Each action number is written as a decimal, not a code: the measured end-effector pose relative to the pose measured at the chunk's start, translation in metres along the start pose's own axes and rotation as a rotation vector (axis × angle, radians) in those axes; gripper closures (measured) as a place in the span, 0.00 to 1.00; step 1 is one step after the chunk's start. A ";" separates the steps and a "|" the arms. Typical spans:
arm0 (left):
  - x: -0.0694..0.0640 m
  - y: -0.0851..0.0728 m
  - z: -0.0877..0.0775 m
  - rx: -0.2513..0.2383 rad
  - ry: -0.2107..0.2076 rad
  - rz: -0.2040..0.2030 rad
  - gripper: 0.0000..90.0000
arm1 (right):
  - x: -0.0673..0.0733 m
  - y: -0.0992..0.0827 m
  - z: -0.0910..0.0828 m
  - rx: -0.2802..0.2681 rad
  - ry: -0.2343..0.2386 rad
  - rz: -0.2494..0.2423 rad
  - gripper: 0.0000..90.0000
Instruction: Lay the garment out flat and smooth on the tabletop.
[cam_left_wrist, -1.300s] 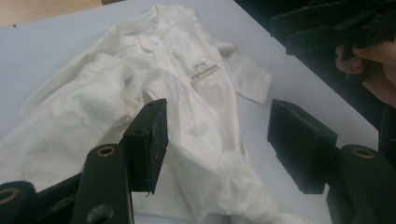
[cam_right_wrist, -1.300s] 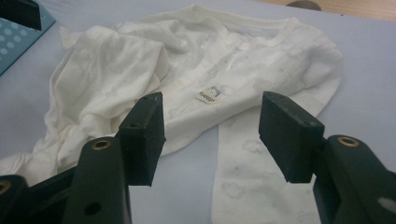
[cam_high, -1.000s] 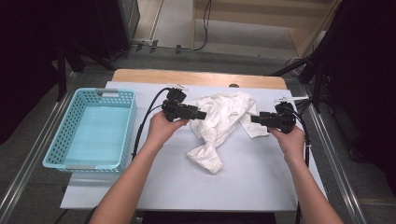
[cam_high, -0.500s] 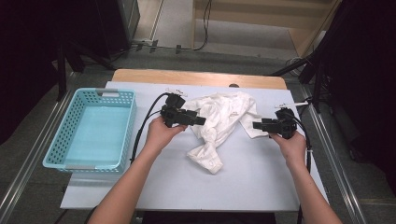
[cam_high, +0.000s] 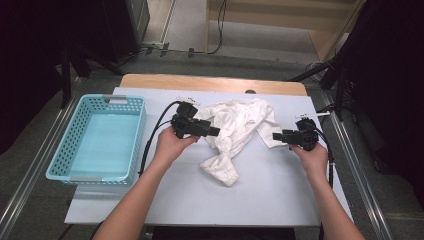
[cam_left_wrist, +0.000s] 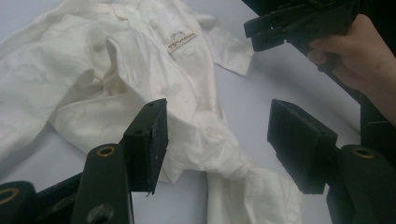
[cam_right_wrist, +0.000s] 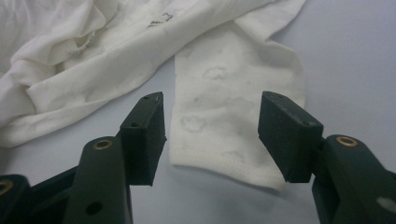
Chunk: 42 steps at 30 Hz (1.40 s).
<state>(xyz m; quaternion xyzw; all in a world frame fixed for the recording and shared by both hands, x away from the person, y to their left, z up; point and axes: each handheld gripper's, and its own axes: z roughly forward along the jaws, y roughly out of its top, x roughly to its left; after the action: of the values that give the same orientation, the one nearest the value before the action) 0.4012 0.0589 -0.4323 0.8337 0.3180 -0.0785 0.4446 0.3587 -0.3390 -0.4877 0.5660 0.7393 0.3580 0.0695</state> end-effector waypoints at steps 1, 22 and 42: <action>0.000 -0.001 0.000 -0.001 -0.002 -0.001 0.43 | 0.001 -0.001 0.000 0.001 0.003 0.007 0.45; -0.006 -0.013 -0.004 -0.001 -0.012 -0.002 0.43 | 0.020 -0.015 0.026 0.040 -0.007 -0.042 0.55; -0.001 -0.016 -0.003 0.012 -0.004 -0.018 0.43 | 0.012 -0.015 0.019 0.047 -0.139 -0.096 0.98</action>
<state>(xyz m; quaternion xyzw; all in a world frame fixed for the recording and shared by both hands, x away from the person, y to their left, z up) 0.3903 0.0665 -0.4410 0.8333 0.3241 -0.0859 0.4395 0.3526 -0.3213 -0.5073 0.5550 0.7670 0.2968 0.1245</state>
